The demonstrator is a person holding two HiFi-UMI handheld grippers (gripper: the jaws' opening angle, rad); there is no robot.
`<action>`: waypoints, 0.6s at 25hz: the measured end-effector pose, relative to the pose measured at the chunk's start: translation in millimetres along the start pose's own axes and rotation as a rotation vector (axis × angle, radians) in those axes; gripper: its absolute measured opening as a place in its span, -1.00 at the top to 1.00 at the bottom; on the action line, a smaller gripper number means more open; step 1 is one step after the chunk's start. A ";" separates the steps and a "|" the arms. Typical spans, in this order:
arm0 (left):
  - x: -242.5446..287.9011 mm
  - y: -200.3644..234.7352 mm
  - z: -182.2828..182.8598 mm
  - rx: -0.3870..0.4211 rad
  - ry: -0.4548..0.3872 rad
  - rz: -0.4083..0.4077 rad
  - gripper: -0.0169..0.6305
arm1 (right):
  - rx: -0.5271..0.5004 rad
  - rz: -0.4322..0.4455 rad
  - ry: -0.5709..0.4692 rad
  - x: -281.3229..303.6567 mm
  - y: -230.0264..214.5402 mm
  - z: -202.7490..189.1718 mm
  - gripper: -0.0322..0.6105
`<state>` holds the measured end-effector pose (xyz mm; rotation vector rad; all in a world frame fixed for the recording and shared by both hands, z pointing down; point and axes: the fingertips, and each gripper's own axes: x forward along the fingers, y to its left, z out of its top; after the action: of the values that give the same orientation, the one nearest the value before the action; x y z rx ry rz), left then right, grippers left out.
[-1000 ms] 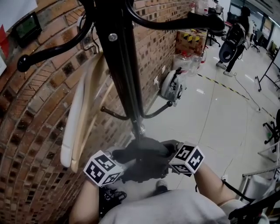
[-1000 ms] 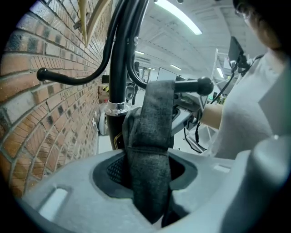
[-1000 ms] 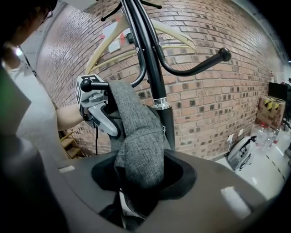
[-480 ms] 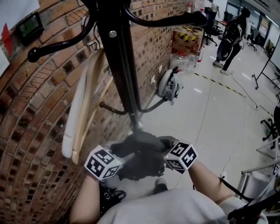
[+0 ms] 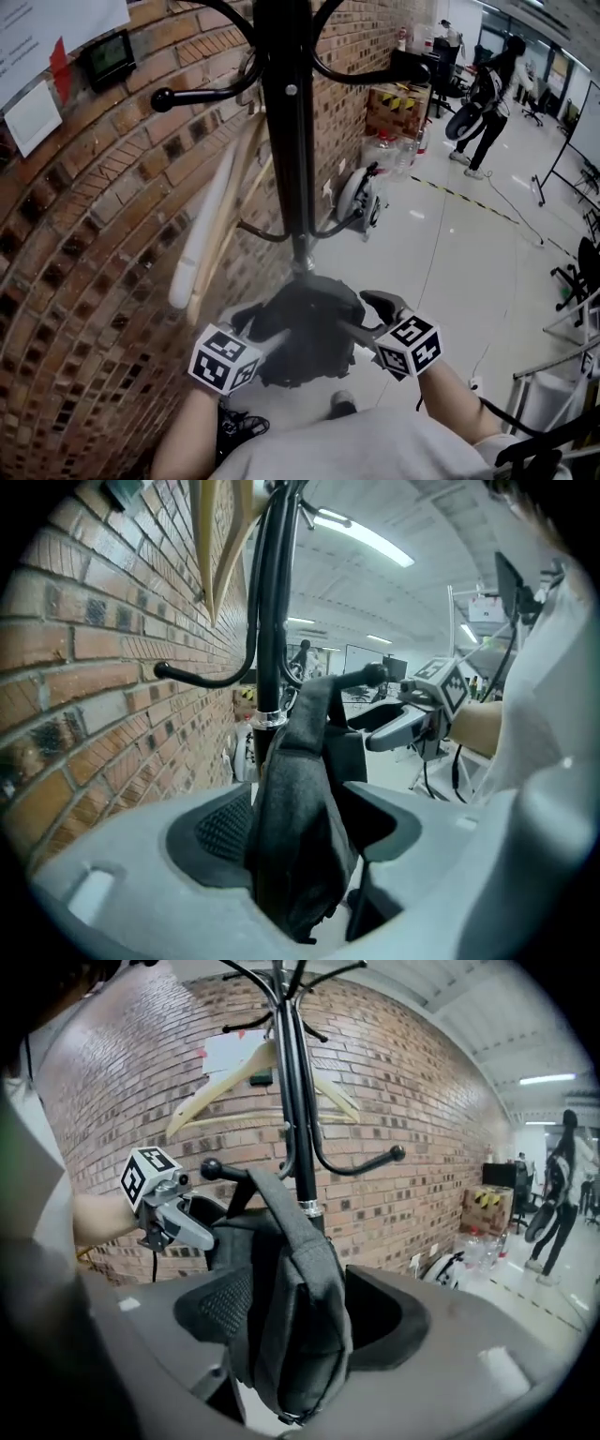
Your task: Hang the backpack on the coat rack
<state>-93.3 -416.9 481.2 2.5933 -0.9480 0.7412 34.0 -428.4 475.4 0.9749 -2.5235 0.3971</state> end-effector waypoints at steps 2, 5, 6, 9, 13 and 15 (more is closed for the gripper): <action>-17.2 -7.8 -4.7 0.009 -0.011 0.009 0.03 | -0.015 -0.006 -0.033 -16.4 20.0 7.2 0.07; -38.6 -25.6 -1.0 0.011 -0.053 -0.010 0.04 | -0.013 -0.040 -0.077 -37.4 46.5 14.9 0.51; -46.0 -33.3 1.2 0.003 -0.077 -0.017 0.09 | -0.017 -0.061 -0.070 -43.2 54.5 13.0 0.73; -74.0 -57.7 -3.0 -0.041 -0.138 -0.035 0.66 | -0.030 -0.049 -0.016 -53.0 94.4 -3.0 0.90; -100.0 -79.4 -26.9 -0.066 -0.149 -0.101 0.94 | 0.002 0.040 0.032 -54.2 155.0 -27.9 0.90; -103.3 -84.4 -38.0 -0.083 -0.149 -0.120 0.95 | 0.012 0.069 0.070 -53.7 174.2 -41.1 0.90</action>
<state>-118.8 -284.5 448.3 2.6344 -0.8350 0.4731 -38.8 -256.6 466.3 0.8645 -2.4998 0.4587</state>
